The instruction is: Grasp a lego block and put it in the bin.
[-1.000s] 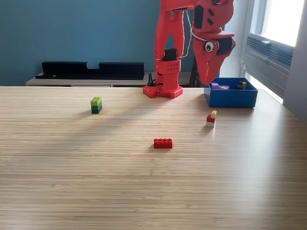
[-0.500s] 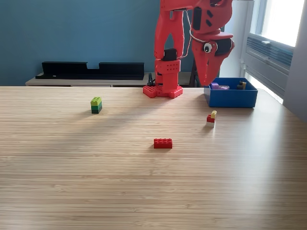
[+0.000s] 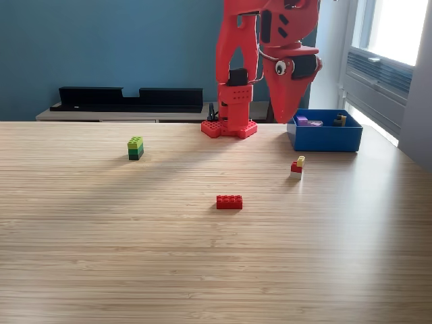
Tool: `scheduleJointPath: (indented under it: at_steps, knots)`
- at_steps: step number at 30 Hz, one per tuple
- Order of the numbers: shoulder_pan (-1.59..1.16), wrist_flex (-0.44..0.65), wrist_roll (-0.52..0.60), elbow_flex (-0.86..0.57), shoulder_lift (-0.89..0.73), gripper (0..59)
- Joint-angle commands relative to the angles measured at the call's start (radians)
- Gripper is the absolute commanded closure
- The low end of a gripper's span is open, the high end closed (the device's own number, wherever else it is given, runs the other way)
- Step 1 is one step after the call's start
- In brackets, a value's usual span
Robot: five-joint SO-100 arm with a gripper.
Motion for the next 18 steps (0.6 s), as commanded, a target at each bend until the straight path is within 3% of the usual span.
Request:
scheduleJointPath:
  at_steps: [1, 6, 13, 18]
  knots:
    - [0.149, -0.057, 0.043, 0.011, 0.081, 57.4]
    - [0.353, -0.117, 0.100, 0.046, 0.080, 57.5]
    - [0.606, -0.121, 0.175, 0.066, 0.080, 57.4]
    - [0.741, -0.121, 0.362, 0.064, 0.078, 56.4]
